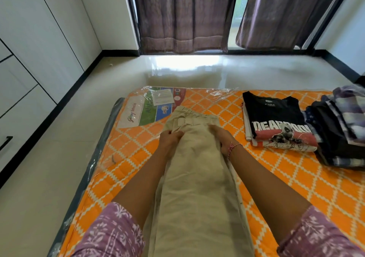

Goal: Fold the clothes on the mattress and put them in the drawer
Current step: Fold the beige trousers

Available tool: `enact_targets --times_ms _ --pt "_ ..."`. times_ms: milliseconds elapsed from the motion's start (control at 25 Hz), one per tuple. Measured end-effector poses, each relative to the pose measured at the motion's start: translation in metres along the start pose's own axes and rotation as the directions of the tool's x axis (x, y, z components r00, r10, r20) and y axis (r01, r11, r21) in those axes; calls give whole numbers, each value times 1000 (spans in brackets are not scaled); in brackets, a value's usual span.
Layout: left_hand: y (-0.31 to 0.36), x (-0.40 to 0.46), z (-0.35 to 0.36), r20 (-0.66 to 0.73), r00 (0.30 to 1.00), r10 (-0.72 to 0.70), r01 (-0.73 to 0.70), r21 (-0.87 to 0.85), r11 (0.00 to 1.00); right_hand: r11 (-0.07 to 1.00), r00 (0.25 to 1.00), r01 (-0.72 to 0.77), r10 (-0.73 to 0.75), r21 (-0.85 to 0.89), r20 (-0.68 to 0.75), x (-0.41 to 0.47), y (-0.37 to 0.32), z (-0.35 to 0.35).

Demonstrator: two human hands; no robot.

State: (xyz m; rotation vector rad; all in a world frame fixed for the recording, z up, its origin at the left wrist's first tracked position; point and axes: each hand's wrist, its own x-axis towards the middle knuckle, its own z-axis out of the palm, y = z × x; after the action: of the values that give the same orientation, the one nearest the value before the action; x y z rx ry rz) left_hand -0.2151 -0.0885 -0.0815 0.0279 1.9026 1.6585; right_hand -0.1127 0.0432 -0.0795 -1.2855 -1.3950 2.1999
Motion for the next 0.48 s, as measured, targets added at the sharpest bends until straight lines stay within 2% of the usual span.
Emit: enact_targets --times_ms 80,120,160,200,240,280,320,360,400,440,480 --pt "0 10 2 61 994 93 -89 -62 994 988 989 141 -143 69 28 8 4 2" --pt "-3 12 0 108 988 110 -99 -104 990 976 978 206 -208 66 21 11 9 0" --pt "-7 16 -3 134 982 133 -125 -69 990 966 966 258 -259 -4 -15 16 16 -2" --pt "-11 20 -4 127 978 167 -176 61 982 944 949 291 -306 -159 -81 20 22 -2" --pt "-17 21 -3 99 971 216 -235 262 936 888 918 293 -365 -356 -155 23 28 0" --pt "-24 19 1 44 958 283 -269 475 838 795 866 290 -455 -533 -208 23 33 3" --pt "-30 14 8 -10 926 378 -272 678 683 652 801 282 -564 -704 -202 20 37 7" --pt "-36 7 16 -13 878 479 -269 815 513 452 750 280 -654 -847 -100 17 44 12" --pt "-43 3 23 63 838 542 -295 888 353 243 748 285 -661 -927 57 14 51 14" --pt "-50 -1 28 177 831 528 -333 918 215 96 786 298 -590 -950 187 13 58 14" --pt "-60 -7 28 273 847 456 -354 929 103 19 840 291 -483 -956 246 11 63 10"
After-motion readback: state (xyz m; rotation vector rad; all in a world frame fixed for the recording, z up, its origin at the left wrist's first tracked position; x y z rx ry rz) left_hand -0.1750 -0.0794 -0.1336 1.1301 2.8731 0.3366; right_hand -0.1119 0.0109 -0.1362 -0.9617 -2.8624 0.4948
